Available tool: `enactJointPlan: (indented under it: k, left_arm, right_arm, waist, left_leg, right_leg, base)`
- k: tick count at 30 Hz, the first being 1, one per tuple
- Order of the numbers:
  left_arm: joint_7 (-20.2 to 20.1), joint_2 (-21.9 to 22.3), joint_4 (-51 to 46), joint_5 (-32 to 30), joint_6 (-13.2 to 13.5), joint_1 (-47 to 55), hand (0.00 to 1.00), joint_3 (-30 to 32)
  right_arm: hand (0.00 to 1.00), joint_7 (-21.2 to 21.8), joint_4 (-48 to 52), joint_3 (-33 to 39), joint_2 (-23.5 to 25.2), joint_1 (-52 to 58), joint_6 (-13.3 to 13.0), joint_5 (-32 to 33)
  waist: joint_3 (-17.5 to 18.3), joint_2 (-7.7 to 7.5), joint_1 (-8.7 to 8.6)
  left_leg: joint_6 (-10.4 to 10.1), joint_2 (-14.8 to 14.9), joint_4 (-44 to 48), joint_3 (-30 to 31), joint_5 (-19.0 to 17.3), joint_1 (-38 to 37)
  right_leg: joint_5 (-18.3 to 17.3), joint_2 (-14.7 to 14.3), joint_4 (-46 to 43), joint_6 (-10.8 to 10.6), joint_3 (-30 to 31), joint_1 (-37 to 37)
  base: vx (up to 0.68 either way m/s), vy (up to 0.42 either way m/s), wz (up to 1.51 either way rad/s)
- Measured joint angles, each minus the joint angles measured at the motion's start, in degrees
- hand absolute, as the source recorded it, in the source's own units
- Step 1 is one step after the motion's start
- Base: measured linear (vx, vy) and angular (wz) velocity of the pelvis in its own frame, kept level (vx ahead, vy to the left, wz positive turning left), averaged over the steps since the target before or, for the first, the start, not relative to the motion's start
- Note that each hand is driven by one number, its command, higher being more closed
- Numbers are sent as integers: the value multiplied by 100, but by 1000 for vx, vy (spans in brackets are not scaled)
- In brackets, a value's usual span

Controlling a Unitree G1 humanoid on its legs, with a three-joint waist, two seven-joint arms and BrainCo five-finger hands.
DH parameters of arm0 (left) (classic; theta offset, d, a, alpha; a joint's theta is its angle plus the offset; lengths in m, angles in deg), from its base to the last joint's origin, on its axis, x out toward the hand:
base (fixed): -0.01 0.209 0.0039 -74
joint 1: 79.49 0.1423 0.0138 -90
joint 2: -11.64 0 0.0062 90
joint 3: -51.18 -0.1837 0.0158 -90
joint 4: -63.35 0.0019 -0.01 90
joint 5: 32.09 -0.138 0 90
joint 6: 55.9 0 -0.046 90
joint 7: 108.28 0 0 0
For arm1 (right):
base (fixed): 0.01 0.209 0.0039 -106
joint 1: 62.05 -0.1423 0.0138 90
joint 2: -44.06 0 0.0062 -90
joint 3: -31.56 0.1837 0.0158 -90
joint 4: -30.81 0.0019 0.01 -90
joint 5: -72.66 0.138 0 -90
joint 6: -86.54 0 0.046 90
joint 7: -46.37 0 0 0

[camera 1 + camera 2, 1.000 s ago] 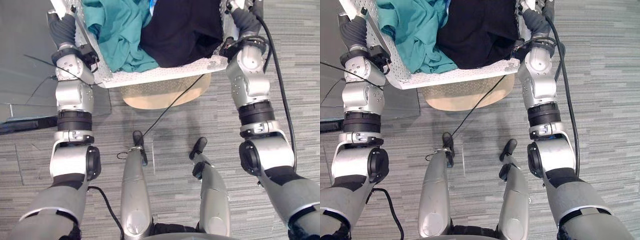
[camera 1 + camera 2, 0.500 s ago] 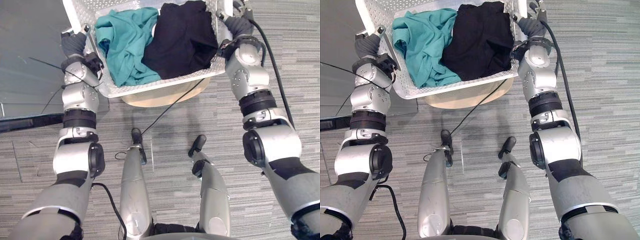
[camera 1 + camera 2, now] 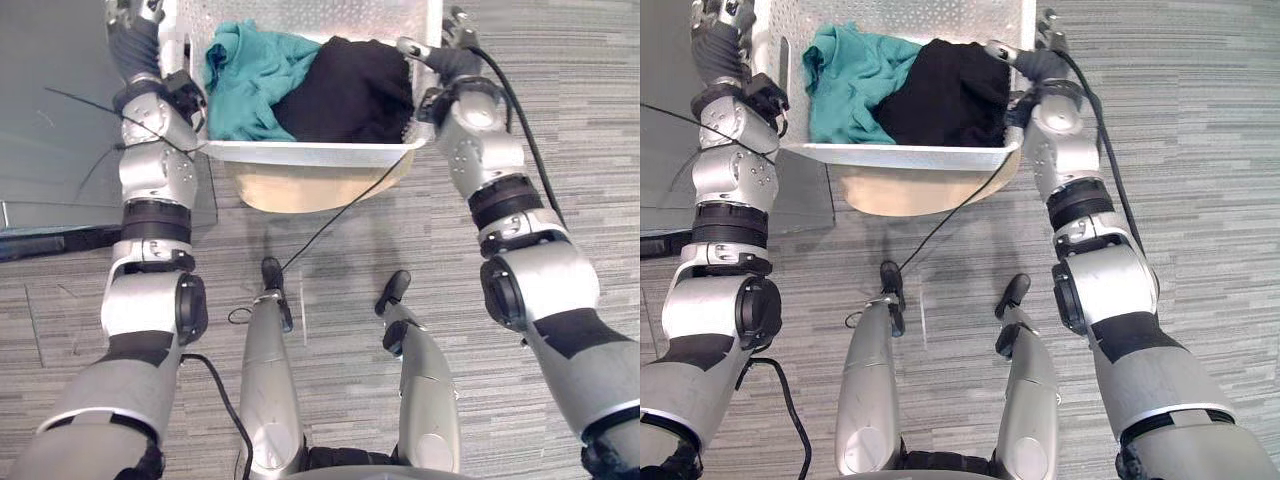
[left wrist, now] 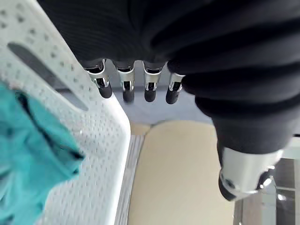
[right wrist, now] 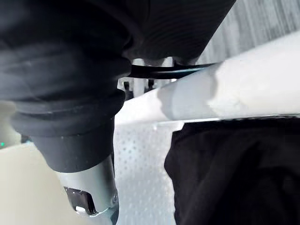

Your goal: Pick up the laundry basket with both hands and put the clothes into the washing machine.

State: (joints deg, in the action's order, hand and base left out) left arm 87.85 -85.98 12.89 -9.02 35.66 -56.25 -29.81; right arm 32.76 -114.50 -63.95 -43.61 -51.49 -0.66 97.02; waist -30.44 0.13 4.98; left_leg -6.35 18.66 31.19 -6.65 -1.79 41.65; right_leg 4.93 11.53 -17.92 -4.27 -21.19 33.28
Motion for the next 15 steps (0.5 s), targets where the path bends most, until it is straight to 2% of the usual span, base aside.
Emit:
enactJointPlan:
  k: [9, 15]
  left_arm:
    - [-218, 3, -14, -17, -4, 3, 0, -5]
    - [-199, 2, -42, -18, -2, 33, 0, -2]
  right_arm:
    - [0, 131, 62, 12, 7, -149, -27, 30]
    - [0, 116, 81, 45, -83, -162, -27, 31]
  waist:
    - [2, 2, -76]
    - [6, 12, -77]
  left_leg:
    - [-57, 32, -233, -5, 166, -83]
    - [-57, 32, -234, -47, 166, -159]
  right_leg:
    - [-5, -71, 26, 47, -43, -19]
    - [-5, -67, 26, 47, -5, -59]
  base:
    - [-7, -34, 1]
    - [0, 0, 0]
